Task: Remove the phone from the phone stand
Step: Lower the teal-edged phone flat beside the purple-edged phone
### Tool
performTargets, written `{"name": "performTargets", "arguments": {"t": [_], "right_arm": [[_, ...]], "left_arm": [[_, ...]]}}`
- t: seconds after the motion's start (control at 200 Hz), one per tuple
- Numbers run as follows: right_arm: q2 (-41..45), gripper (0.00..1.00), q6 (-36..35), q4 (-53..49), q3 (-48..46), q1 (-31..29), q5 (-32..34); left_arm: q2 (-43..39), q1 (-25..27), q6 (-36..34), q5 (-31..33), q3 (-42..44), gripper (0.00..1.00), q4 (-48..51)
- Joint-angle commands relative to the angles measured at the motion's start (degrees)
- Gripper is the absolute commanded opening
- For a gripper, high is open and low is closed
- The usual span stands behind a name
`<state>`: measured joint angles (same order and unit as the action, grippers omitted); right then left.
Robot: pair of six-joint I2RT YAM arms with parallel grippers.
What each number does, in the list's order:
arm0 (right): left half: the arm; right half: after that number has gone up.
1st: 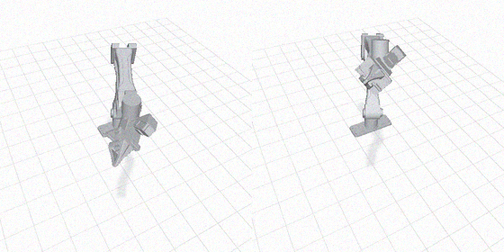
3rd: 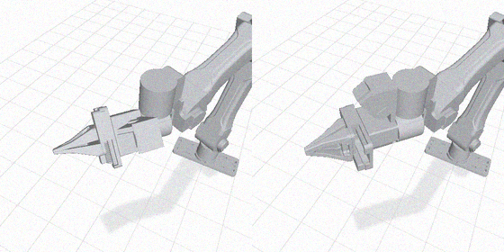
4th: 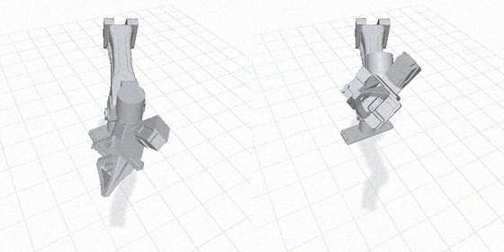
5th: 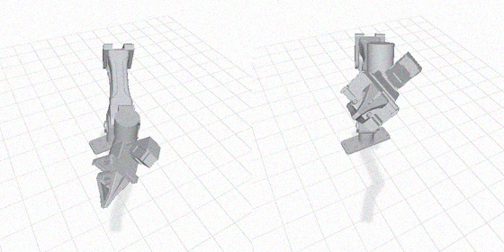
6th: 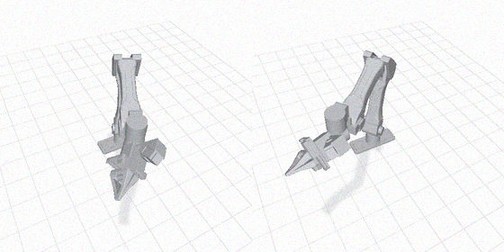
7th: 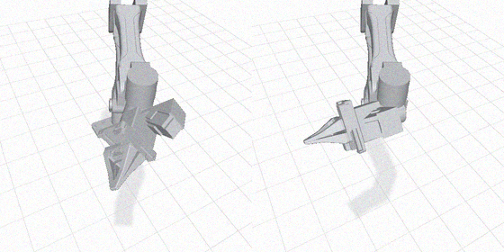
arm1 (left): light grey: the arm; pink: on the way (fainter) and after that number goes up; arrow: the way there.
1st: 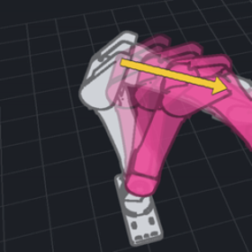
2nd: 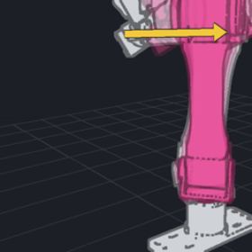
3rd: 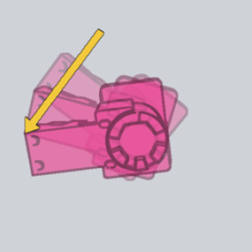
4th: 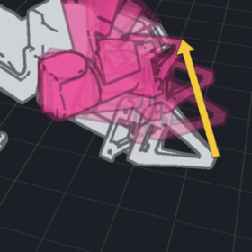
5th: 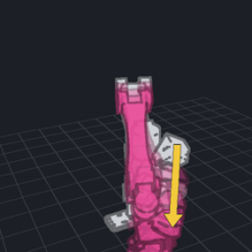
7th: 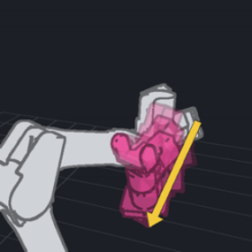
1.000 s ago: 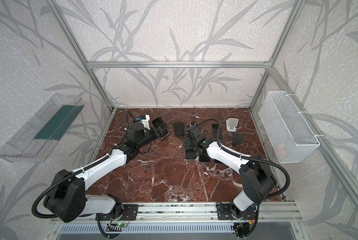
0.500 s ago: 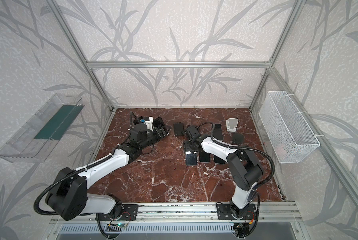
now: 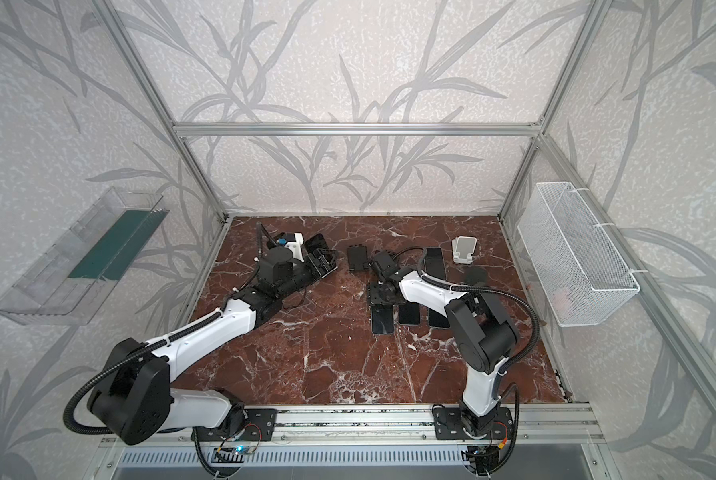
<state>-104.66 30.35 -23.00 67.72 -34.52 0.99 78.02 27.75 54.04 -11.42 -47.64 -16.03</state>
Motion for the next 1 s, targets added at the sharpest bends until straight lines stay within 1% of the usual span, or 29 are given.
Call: {"name": "performTargets", "arguments": {"t": [0.0,0.205,0.36,0.435,0.6,0.705,0.79,0.91,0.93,0.995], "right_arm": [[-1.41,0.59,0.76,-0.09,0.93,0.18,0.26],[-2.79,0.6,0.76,1.29,-0.41,0.18,2.12],[-2.56,0.6,2.06,3.27,-2.34,0.16,3.89],[-1.92,0.61,3.22,3.98,-3.82,-0.19,6.54],[-1.99,0.63,4.47,5.25,-4.95,-0.5,7.33],[-1.7,0.64,5.49,6.84,-6.22,-1.15,9.16],[-1.37,0.65,5.8,8.83,-7.55,-1.42,9.07],[-2.01,0.66,5.8,8.87,-6.79,-1.71,8.18],[-2.04,0.66,7.6,8.98,-6.69,-1.71,8.0],[-2.34,0.66,8.67,10.33,-6.73,-1.69,6.75]], "left_arm": [[-1.57,0.02,-0.69,1.01,-0.85,0.76,0.52],[-1.4,0.0,-0.27,0.88,-1.36,0.76,1.55],[-1.23,0.03,-0.33,0.75,-1.41,0.76,1.66],[-1.22,0.0,-0.36,1.03,-1.36,0.76,1.88],[-0.86,-0.06,0.11,0.71,-1.47,0.76,1.87],[-0.64,0.01,0.49,1.31,-1.45,0.75,2.67],[-0.52,0.01,1.21,1.13,-1.24,0.75,2.2],[-0.53,-0.01,1.21,1.03,-1.15,0.75,2.15],[-0.55,0.01,1.24,1.01,-1.17,0.75,2.1],[-0.35,-0.02,1.34,0.83,-1.14,0.75,2.01]]}}
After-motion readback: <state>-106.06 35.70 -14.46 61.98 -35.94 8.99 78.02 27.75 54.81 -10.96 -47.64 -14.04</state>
